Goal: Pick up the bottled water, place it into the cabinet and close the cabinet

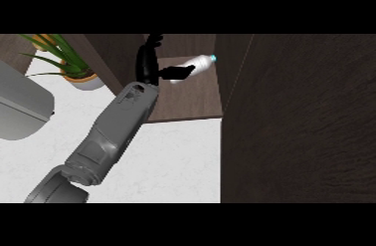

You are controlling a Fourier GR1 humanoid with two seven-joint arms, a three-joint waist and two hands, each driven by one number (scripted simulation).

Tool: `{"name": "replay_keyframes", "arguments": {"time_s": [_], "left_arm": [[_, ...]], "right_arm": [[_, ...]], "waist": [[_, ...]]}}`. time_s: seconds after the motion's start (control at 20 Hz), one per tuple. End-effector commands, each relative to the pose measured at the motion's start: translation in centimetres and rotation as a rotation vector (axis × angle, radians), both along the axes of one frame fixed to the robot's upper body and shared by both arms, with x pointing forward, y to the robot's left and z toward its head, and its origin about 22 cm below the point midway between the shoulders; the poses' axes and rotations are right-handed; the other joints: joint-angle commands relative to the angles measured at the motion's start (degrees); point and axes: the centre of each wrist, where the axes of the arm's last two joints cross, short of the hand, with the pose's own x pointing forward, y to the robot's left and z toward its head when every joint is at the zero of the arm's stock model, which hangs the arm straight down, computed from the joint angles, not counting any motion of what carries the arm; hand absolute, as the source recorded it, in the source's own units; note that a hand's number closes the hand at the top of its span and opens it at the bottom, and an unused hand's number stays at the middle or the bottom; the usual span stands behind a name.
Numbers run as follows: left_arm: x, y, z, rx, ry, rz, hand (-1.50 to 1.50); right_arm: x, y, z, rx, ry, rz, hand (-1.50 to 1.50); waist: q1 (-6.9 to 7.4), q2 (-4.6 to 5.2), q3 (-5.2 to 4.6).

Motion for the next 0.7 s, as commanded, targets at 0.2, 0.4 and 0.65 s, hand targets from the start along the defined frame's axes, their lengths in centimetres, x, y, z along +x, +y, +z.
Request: {"name": "replay_keyframes", "arguments": {"time_s": [0.2, 0.4, 0.65], "left_arm": [[0.4, 5.3, -1.2, 0.019, 0.018, 0.058, -1.5], [1.0, 6.7, 0.1, -0.002, -0.034, 0.006, -1.5], [0.5, 5.7, -0.7, -0.142, -0.123, -0.1, -1.5]], "right_arm": [[-0.2, -0.1, 0.4, -0.006, -0.005, 0.005, -1.5], [0.5, -0.2, -0.1, -0.011, -0.007, 0.004, -1.5], [0.2, -0.2, 0.8, -0.008, -0.025, -0.026, -1.5]], "waist": [[-0.1, 0.97, -0.37], [0.79, 0.75, -0.36], [1.32, 0.36, -0.38]]}}
